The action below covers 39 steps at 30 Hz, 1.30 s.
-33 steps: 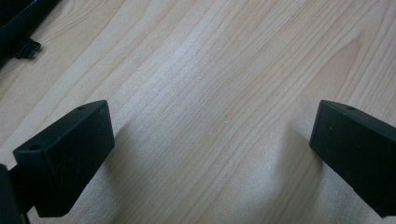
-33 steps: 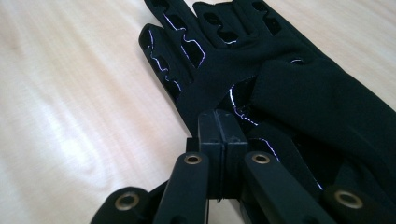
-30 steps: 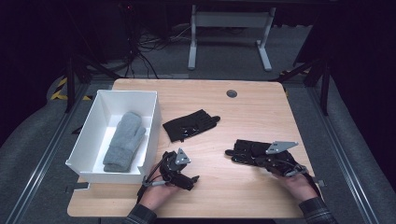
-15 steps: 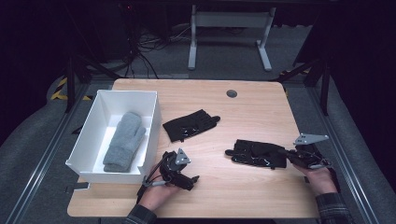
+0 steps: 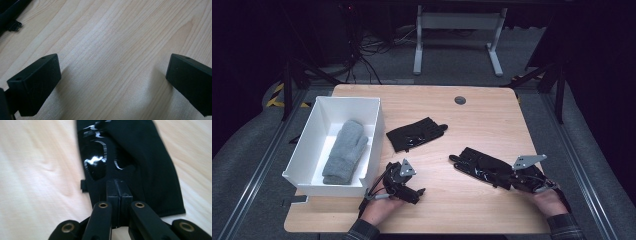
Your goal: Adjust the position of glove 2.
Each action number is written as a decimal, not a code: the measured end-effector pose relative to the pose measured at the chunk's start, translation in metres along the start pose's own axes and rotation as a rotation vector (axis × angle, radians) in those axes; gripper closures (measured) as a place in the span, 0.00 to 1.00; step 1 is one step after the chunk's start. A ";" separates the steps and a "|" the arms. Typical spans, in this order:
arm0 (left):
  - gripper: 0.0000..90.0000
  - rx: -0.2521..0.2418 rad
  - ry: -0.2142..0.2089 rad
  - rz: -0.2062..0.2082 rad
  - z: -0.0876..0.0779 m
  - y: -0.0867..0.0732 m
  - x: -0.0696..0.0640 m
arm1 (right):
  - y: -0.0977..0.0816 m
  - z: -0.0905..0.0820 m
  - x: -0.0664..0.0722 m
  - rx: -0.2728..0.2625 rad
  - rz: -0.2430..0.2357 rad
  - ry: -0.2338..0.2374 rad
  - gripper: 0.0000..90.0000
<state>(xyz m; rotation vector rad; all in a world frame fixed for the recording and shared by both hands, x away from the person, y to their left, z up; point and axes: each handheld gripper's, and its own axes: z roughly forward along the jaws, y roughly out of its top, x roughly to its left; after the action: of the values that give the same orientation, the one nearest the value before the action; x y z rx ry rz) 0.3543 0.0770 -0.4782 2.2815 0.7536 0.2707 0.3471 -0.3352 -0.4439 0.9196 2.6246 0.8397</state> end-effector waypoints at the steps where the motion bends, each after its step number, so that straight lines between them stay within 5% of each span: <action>1: 0.00 0.000 0.000 0.000 0.000 0.000 0.000 | 0.001 0.001 0.003 -0.001 -0.008 0.010 1.00; 19: 0.00 0.000 0.000 0.000 0.000 0.000 0.000 | 0.026 0.020 0.063 0.005 -0.175 0.202 1.00; 26: 0.00 0.000 0.000 0.000 0.000 0.000 0.000 | 0.037 0.030 0.079 -0.010 -0.207 0.262 1.00; 38: 0.00 0.000 0.000 -0.001 0.000 0.000 0.000 | 0.050 0.044 0.091 -0.038 -0.232 0.331 1.00; 39: 0.00 0.000 0.000 -0.001 0.000 0.000 0.000 | 0.049 0.043 0.090 -0.040 -0.236 0.335 0.93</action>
<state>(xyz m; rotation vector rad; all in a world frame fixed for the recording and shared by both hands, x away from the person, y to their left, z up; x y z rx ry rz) 0.3543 0.0769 -0.4782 2.2816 0.7544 0.2704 0.3186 -0.2279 -0.4524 0.4772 2.9069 1.0545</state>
